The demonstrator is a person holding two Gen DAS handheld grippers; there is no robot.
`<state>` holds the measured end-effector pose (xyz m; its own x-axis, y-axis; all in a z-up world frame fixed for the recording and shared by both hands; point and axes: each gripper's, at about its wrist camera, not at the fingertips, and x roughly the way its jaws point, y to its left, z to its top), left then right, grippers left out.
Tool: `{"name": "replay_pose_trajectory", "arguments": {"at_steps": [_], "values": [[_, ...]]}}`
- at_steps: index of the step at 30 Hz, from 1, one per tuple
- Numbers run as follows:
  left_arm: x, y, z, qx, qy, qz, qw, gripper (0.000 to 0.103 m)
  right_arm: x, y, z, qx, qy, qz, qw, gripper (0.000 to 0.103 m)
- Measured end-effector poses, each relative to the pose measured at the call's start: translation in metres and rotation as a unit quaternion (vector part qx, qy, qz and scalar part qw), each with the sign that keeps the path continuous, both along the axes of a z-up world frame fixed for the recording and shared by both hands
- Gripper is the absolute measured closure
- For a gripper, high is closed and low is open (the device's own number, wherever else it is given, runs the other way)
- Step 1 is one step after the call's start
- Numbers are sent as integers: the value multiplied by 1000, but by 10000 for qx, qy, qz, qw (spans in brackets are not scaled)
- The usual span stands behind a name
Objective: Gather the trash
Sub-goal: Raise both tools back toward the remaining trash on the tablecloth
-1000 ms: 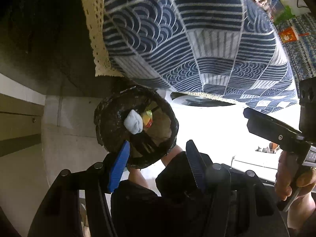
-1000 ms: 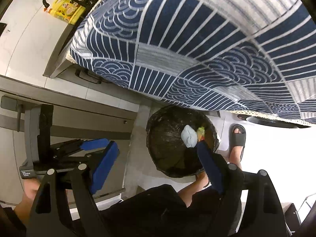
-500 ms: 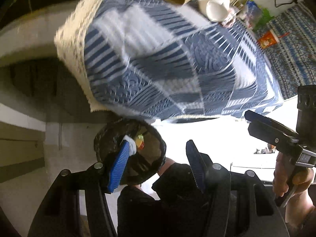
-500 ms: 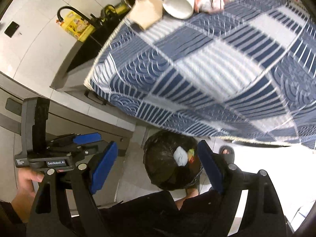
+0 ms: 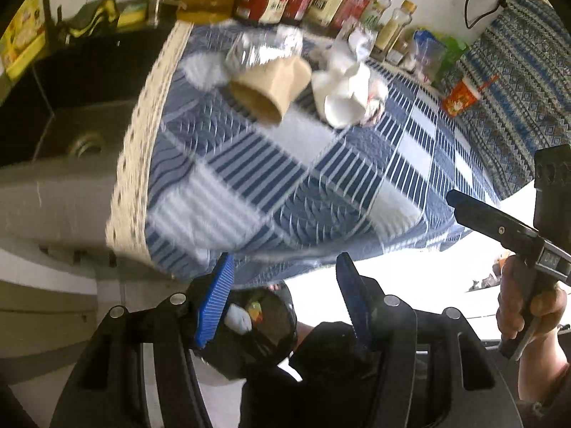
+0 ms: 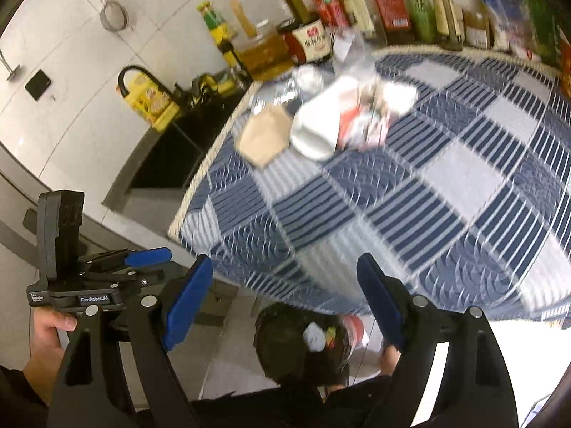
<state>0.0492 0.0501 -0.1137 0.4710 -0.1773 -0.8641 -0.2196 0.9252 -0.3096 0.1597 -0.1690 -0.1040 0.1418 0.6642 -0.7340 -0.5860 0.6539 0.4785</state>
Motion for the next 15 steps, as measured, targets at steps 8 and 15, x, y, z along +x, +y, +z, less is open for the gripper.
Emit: {"name": "replay_pose_trajectory", "arguments": {"at_steps": [8,15], "values": [[45,10,30,319,-164,-87,9993,46,54,7,20,253,-17,-138,9996,21],[91,13,40,703,-67,-296,9971,46,98,30,29,423,-2,-131,9990,21]]}}
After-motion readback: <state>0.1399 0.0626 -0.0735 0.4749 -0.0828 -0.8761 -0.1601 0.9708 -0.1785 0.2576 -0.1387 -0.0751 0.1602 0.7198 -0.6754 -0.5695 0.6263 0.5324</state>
